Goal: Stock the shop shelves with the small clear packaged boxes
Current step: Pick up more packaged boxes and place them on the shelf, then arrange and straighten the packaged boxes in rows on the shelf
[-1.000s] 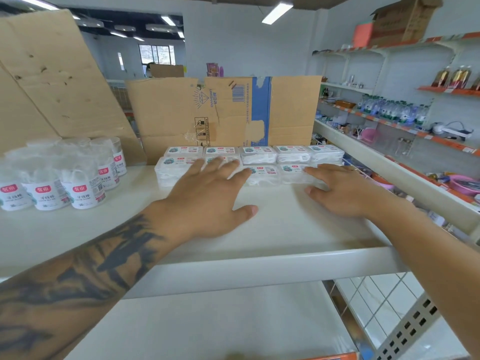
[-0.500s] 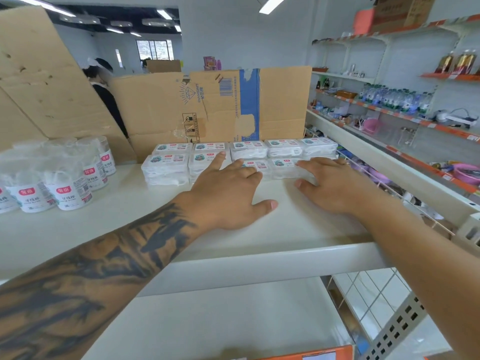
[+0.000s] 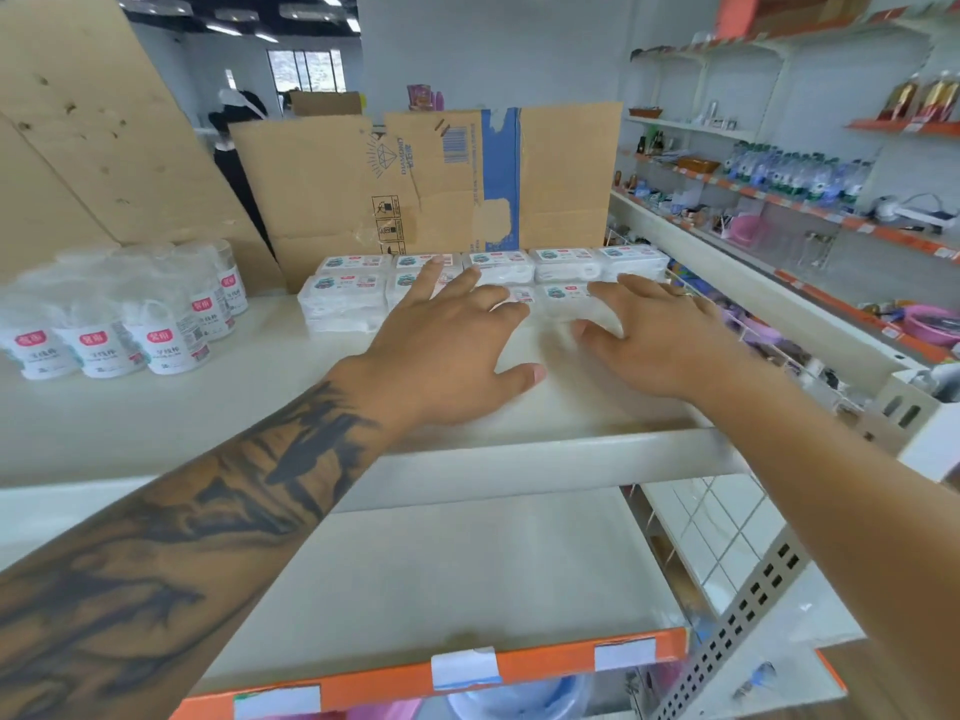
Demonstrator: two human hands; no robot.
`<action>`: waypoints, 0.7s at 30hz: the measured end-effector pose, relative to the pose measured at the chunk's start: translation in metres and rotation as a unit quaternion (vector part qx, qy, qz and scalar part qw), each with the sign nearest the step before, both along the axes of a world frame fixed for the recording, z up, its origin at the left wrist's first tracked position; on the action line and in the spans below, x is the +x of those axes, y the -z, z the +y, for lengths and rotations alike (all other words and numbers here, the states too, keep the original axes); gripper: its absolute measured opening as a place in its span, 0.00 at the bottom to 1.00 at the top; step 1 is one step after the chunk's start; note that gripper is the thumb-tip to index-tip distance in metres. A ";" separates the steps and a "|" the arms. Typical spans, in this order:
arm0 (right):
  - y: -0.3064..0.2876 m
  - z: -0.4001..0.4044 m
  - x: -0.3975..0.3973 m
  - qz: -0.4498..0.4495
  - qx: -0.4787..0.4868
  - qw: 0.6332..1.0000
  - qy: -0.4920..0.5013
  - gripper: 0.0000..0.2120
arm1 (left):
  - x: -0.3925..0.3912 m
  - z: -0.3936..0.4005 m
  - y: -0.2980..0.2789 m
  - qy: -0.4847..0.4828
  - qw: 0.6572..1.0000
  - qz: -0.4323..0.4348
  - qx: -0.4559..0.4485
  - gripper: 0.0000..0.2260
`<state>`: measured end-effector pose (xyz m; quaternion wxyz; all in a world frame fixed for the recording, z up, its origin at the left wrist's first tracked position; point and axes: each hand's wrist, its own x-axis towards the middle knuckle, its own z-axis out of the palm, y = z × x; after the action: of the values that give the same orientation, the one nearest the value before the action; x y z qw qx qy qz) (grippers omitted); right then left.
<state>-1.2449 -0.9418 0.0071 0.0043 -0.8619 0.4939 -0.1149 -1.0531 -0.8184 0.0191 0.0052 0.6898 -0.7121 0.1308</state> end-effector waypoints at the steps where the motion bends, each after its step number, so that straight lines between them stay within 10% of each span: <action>1: 0.000 0.016 0.000 -0.004 -0.005 1.000 -0.005 0.31 | 0.000 0.013 -0.001 0.001 1.000 0.003 -0.005 0.33; 9: 0.057 0.175 0.024 -0.139 -0.203 0.969 0.007 0.27 | 0.051 0.161 0.042 -0.023 0.996 0.040 -0.082 0.33; 21: 0.151 0.431 0.195 -0.161 -0.190 0.967 -0.062 0.27 | 0.200 0.425 0.134 -0.095 0.991 0.044 -0.086 0.30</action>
<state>-1.0494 -0.5109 -0.1440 -0.0729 -0.8460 0.4014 -0.3433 -0.8527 -0.3932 -0.1146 0.0829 0.7562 -0.6289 0.1608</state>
